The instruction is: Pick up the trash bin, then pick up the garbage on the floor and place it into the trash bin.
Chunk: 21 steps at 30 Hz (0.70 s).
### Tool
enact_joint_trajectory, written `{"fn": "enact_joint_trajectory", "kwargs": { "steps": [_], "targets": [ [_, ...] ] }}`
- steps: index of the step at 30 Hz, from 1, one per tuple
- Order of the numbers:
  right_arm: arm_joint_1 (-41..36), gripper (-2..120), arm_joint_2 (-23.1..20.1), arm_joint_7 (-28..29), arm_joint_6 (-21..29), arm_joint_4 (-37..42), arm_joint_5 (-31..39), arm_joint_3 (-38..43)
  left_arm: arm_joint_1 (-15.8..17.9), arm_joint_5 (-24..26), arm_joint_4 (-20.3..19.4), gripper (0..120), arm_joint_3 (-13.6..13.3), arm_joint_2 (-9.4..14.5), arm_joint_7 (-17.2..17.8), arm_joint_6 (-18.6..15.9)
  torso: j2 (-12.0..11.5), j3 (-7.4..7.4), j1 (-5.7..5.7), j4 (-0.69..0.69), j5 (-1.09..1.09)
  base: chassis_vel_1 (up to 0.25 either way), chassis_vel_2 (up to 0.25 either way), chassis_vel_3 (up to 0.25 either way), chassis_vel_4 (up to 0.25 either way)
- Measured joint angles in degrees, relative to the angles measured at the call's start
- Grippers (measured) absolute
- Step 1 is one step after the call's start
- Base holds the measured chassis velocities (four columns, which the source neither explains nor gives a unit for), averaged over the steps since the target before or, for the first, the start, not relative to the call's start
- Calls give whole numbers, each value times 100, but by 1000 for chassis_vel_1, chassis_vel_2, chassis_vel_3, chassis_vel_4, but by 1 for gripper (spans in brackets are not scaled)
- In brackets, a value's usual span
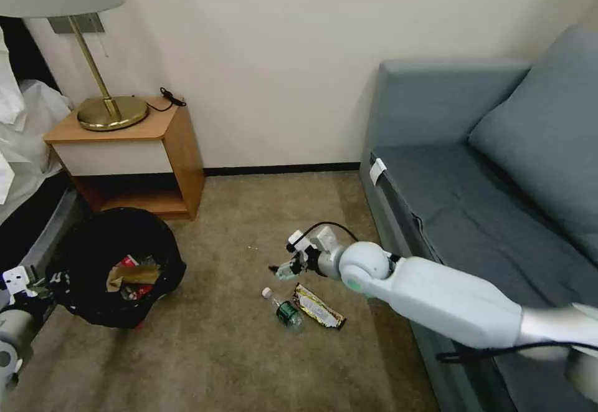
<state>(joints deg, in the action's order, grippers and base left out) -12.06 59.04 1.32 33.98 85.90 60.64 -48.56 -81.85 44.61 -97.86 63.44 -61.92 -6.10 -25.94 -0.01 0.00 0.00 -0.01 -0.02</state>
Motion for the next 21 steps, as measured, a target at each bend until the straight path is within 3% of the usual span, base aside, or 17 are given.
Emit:
{"fn": "enact_joint_trajectory", "kwargs": {
  "steps": [9, 15, 21],
  "targets": [
    [203, 100, 1008, -492, 389, -1147, 712, -595, -3, -7, -114, 2, -45, -52, -55, 30, 0, 0, 0, 3, 1, 0, 0, 0, 0],
    [123, 100, 1365, -1006, 363, -2117, 196, -789, -80, -44, -183, 2, 21, -146, -75, 30, 0, 0, 0, 1, 1, 0, 0, 0, 0],
    [104, 100, 1381, -1260, 252, -2601, -142, -895, -162, -36, -186, 2, 176, -177, -90, 60, 0, -1, 0, 0, 1, 0, 0, 0, 0]
  ]
}}
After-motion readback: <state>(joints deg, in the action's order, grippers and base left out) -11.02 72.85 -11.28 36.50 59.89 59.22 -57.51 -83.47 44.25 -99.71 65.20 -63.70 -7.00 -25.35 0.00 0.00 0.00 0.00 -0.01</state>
